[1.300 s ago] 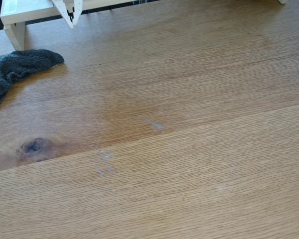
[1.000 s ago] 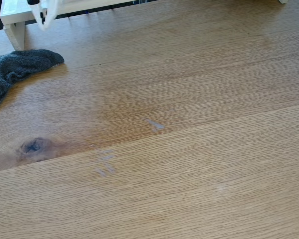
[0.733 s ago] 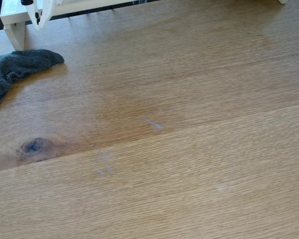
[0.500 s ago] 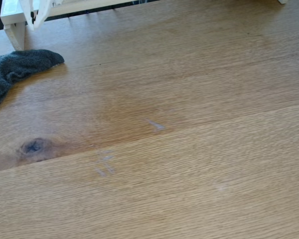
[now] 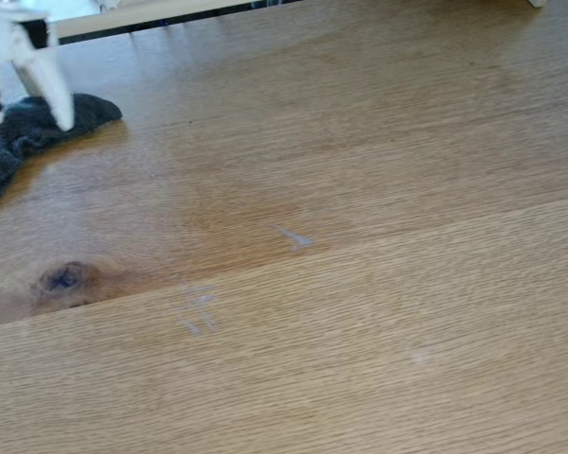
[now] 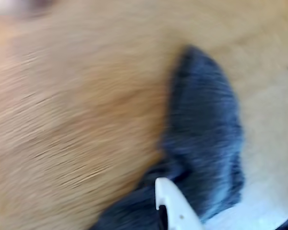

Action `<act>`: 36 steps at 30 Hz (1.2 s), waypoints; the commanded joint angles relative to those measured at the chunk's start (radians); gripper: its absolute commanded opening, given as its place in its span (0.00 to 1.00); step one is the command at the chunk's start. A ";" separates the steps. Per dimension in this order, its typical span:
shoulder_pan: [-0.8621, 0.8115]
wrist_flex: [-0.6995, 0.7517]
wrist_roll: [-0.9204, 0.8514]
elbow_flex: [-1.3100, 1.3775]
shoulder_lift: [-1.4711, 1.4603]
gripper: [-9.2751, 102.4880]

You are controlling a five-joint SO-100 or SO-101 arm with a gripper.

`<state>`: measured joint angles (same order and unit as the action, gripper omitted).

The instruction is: Clean the area in front of the robot

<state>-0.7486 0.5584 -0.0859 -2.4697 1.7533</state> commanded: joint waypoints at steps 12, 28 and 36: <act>-0.318 0.012 -0.316 0.298 -0.535 0.20; 0.405 0.262 0.097 0.295 0.031 0.08; 1.086 0.199 0.241 0.282 0.100 0.08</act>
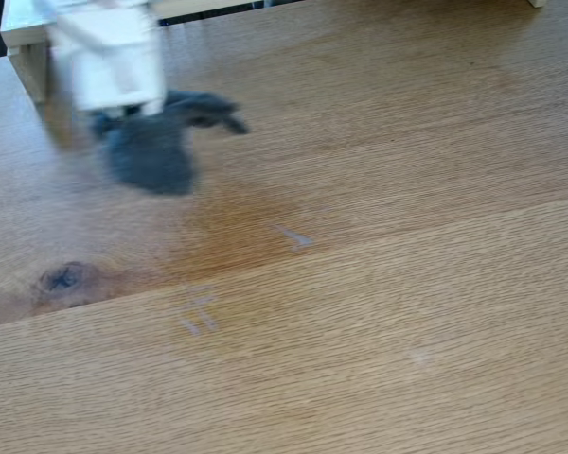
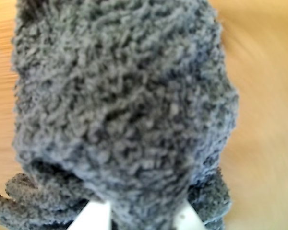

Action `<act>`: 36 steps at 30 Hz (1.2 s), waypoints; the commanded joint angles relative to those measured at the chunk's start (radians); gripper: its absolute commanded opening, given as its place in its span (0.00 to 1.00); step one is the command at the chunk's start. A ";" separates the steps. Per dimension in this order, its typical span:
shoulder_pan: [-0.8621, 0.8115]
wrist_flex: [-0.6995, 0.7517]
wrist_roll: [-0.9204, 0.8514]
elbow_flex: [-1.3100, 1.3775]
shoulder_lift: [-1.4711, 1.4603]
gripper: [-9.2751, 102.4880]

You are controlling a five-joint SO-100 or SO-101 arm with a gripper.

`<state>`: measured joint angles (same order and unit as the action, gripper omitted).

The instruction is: Clean the area in front of the robot

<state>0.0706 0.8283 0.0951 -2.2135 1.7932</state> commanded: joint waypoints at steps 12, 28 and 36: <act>0.362 -1.063 0.014 0.041 -0.581 0.08; 0.362 -1.023 -0.155 0.449 -1.069 0.08; 0.164 -0.788 -0.140 0.643 -1.170 0.08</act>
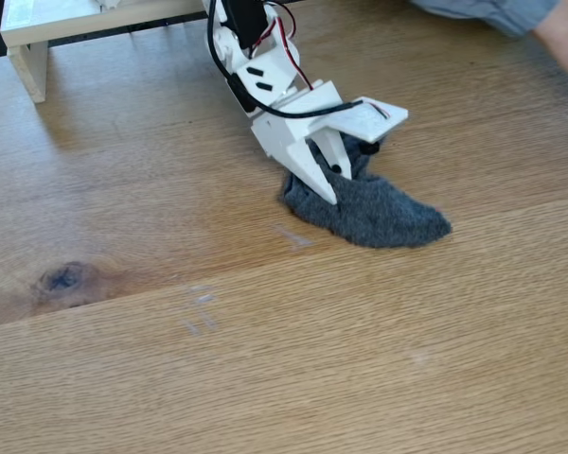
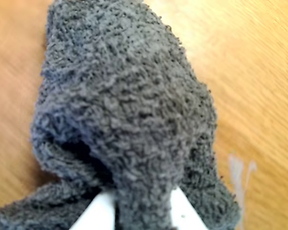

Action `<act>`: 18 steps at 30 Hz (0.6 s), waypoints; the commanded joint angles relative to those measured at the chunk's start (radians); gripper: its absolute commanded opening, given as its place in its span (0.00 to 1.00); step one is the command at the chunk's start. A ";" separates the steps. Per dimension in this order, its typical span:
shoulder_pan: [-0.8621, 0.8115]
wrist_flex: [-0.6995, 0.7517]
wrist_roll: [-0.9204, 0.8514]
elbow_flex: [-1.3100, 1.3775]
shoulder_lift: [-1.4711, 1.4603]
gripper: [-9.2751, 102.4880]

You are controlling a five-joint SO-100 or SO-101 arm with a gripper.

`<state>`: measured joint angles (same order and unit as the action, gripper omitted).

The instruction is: Clean the area in front of the robot

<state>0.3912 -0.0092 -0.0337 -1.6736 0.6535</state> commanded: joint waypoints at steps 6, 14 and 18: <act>-0.374 0.275 -0.018 0.103 -0.008 0.08; -0.614 0.486 -0.095 0.101 0.084 0.08; -0.699 0.463 -0.161 0.114 0.112 0.08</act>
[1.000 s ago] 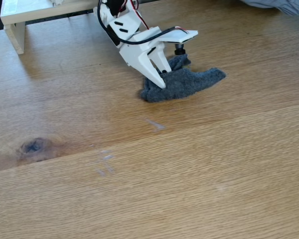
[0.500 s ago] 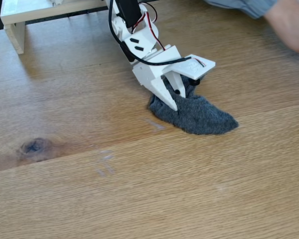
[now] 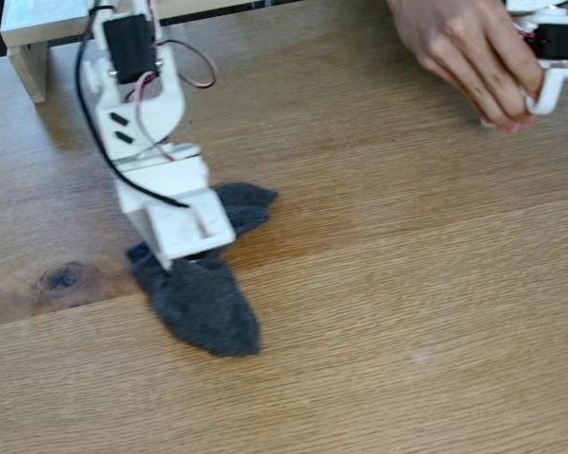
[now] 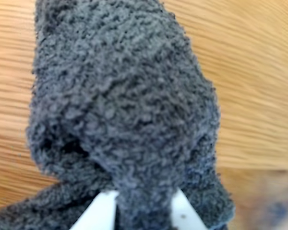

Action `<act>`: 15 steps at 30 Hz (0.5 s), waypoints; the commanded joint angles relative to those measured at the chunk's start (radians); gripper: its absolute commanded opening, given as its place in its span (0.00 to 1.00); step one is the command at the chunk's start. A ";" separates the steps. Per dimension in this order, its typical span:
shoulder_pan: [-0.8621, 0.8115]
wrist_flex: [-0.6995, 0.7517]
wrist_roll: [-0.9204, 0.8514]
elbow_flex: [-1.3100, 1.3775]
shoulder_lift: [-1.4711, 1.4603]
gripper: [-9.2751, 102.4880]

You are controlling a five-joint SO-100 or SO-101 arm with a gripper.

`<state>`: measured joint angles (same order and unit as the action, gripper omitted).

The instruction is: Clean the area in front of the robot

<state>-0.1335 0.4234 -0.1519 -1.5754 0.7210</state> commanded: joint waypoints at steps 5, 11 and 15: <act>-0.230 0.026 -0.126 0.018 0.049 0.08; -0.201 0.169 -0.084 0.006 0.127 0.08; -0.124 0.348 0.055 0.006 0.353 0.08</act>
<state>-0.2546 0.6473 -0.1871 -1.5662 0.8452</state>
